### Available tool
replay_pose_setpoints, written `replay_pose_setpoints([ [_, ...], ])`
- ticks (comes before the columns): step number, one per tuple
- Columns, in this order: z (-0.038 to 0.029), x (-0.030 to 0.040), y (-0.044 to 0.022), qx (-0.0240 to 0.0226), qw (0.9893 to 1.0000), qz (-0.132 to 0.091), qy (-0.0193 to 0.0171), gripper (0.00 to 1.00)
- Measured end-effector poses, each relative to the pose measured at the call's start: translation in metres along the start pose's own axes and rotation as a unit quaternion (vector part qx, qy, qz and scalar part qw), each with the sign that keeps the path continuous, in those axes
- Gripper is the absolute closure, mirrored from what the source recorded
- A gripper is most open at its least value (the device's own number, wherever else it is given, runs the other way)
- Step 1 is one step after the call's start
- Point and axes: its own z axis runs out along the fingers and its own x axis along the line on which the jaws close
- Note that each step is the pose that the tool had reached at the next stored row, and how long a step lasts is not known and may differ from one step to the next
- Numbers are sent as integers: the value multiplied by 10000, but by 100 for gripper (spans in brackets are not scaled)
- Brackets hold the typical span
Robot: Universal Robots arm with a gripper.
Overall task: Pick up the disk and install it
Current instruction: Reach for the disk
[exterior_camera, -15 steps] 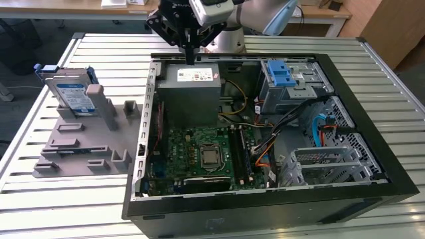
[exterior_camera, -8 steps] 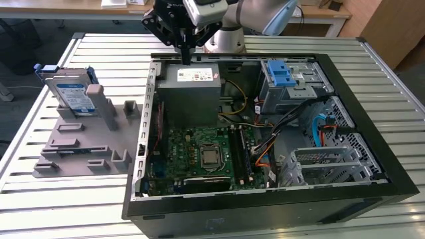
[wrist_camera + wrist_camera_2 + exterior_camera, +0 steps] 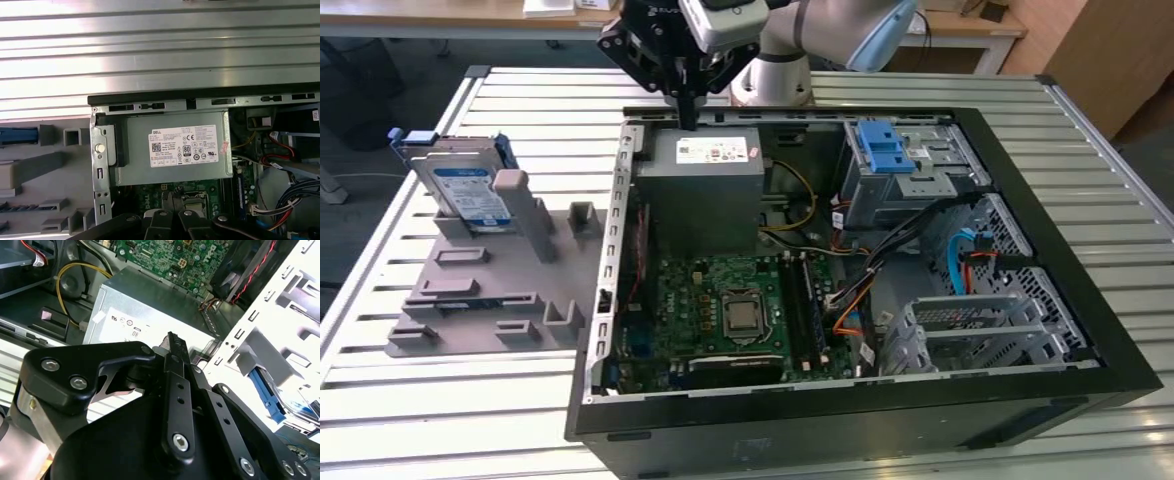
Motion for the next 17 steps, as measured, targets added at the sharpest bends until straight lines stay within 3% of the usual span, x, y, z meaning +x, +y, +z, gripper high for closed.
replay_pose_setpoints([
  [15,-1,52,-4,0,10000,0,0,89],
  [17,-1,59,-3,18,10000,0,-1,89],
])
